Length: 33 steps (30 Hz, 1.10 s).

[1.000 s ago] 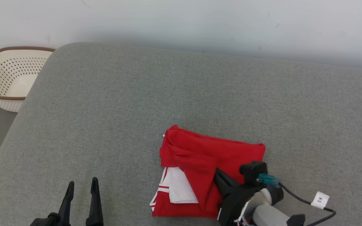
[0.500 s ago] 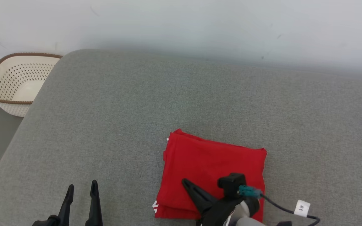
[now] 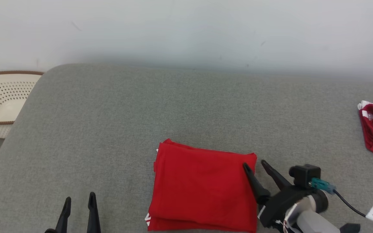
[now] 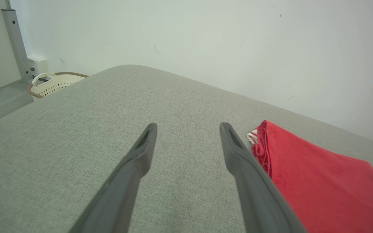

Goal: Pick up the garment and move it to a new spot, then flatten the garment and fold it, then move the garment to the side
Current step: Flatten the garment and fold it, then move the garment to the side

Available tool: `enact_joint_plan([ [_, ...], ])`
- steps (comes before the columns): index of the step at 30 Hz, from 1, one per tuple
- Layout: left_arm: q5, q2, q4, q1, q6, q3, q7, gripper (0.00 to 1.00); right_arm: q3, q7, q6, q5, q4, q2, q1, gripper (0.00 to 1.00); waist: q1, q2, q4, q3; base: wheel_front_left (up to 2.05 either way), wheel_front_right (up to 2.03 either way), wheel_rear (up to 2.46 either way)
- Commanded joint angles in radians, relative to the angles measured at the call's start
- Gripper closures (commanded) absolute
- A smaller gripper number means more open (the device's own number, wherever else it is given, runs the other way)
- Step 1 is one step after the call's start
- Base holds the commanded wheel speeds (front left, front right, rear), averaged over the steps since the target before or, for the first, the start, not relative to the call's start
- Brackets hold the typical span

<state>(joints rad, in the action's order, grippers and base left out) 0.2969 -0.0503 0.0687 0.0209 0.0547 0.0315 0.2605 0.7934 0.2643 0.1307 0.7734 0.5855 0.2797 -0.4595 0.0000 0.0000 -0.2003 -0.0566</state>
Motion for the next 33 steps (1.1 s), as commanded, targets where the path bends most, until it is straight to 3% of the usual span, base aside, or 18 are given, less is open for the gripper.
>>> enact_joint_plan([
  [1,-0.015,-0.001,-0.004,-0.019,0.005,-0.007,0.004,0.00,-0.015,0.002,0.000,-0.009,0.004,0.014,0.028,0.00,0.0000,0.0000,0.017,0.013,0.00,0.00,0.00],
  [7,-0.029,-0.001,-0.015,-0.031,0.001,-0.041,0.004,0.00,-0.025,-0.007,0.000,0.014,0.026,0.051,0.071,0.00,0.0000,0.0000,0.044,0.034,0.00,0.00,0.00],
  [29,-0.041,-0.001,-0.026,-0.031,0.008,-0.035,0.004,0.00,0.125,-0.108,0.000,0.178,0.129,-0.025,0.022,0.00,0.0000,0.0000,0.020,0.025,0.00,0.00,0.00],
  [30,-0.039,-0.001,-0.027,-0.031,0.010,-0.033,0.004,0.00,0.137,-0.109,0.000,0.185,0.129,-0.028,0.021,0.44,0.0000,0.0000,0.019,0.023,0.00,0.00,0.00],
  [31,-0.037,-0.001,-0.028,-0.031,0.013,-0.033,0.004,0.00,0.148,-0.109,0.000,0.192,0.126,-0.029,0.020,0.76,0.0000,0.0000,0.019,0.022,0.00,0.00,0.00],
  [32,-0.035,-0.001,-0.029,-0.031,0.015,-0.032,0.004,0.00,0.157,-0.104,0.000,0.195,0.124,-0.026,0.016,1.00,0.0000,0.0000,0.020,0.021,0.00,0.00,0.00],
  [33,-0.034,-0.001,-0.030,-0.031,0.016,-0.032,0.004,0.00,0.165,-0.099,0.000,0.200,0.123,-0.023,0.011,1.00,0.0000,0.0000,0.020,0.019,0.00,0.00,0.00],
])
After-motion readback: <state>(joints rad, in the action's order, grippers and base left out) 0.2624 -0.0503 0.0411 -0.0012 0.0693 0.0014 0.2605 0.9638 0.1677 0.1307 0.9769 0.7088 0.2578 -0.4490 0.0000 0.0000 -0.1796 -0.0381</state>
